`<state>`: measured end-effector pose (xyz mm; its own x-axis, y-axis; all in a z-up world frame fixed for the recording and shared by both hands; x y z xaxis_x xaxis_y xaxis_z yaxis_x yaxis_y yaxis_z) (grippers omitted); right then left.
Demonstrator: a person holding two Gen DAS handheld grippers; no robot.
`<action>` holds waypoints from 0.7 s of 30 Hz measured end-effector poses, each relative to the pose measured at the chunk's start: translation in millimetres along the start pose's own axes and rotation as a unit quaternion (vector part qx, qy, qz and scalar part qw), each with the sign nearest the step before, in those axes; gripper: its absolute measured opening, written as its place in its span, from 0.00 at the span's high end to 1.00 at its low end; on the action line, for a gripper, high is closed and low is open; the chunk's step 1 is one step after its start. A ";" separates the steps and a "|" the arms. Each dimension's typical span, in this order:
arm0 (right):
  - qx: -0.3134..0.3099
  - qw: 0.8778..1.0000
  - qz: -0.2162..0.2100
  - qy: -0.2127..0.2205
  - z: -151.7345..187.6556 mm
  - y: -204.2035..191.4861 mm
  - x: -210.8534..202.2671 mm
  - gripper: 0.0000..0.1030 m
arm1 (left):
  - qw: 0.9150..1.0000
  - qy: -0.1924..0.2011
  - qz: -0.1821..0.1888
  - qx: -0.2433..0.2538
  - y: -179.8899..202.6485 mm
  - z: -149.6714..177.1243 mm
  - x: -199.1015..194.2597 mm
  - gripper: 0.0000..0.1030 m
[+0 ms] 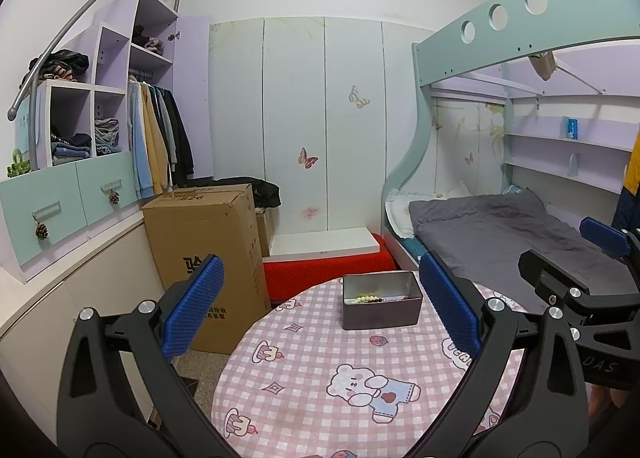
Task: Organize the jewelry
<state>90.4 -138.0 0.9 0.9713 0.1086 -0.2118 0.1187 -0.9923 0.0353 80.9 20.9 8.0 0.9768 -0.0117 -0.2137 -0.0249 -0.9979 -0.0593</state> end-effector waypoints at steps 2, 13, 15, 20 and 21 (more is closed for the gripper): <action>0.000 1.000 0.000 -0.001 0.7 0.3 1.1 0.08 | 1.000 0.000 0.002 -0.001 -0.2 0.3 0.4 0.07; -0.001 1.000 0.001 -0.005 2.9 -0.2 3.5 0.08 | 1.000 0.002 0.005 -0.001 -0.1 -1.2 4.5 0.07; -0.001 1.000 0.000 -0.005 3.1 -0.4 3.7 0.08 | 1.000 0.000 0.006 -0.001 0.7 -0.5 5.4 0.07; -0.001 1.000 0.000 -0.006 3.7 -1.0 4.7 0.08 | 1.000 0.000 0.005 -0.001 0.5 -0.5 6.2 0.07; -0.001 1.000 0.000 -0.006 4.1 -1.0 5.0 0.08 | 1.000 -0.001 0.005 -0.001 0.0 -0.4 7.1 0.07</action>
<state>94.3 -136.8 -4.2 0.9685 0.1074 -0.2244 0.1187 -0.9922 0.0374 88.0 20.7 6.8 0.9763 -0.0206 -0.2153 -0.0332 -0.9979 -0.0553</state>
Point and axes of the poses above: each gripper's, at about its wrist camera, not at the fingertips, and x roughly the way its jaws point, y to its right, z to its underside, the point moved 6 cm from there along x, roughly the way its jaws point
